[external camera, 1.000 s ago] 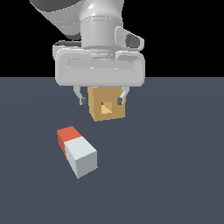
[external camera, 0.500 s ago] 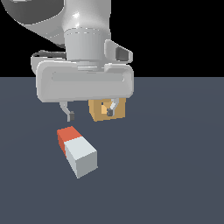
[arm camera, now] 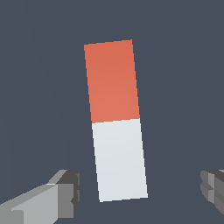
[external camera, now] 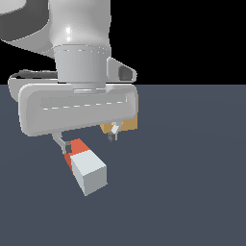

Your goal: Insert the peg into the horizontal hole in a box.

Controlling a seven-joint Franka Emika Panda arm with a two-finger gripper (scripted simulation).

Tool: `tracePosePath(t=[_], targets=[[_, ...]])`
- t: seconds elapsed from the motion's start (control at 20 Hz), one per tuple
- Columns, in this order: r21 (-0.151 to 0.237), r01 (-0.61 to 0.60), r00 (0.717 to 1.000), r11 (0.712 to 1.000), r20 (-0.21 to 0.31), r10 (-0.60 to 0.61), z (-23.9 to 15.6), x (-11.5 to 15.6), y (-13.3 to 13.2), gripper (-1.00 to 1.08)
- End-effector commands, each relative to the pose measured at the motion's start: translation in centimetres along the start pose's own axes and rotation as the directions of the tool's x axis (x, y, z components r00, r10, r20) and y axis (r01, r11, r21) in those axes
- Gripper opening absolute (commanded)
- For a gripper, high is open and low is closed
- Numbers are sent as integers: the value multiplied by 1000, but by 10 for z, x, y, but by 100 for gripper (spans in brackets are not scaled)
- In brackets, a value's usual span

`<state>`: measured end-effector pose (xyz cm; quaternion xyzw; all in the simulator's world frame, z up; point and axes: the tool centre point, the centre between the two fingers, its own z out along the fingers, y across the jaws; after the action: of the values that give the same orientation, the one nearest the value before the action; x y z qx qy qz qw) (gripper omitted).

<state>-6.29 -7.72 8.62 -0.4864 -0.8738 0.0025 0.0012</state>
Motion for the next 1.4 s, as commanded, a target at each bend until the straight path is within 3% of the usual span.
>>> tracePosePath(t=[0.0,0.75,1.35], targets=[[-2,36,999,999,0,-36,4,-4,-4,100],[-5,95,995,995,0,-95,16,-11,-12,100],[-6,100,995,995,0,-100,61,-11,-12,100]])
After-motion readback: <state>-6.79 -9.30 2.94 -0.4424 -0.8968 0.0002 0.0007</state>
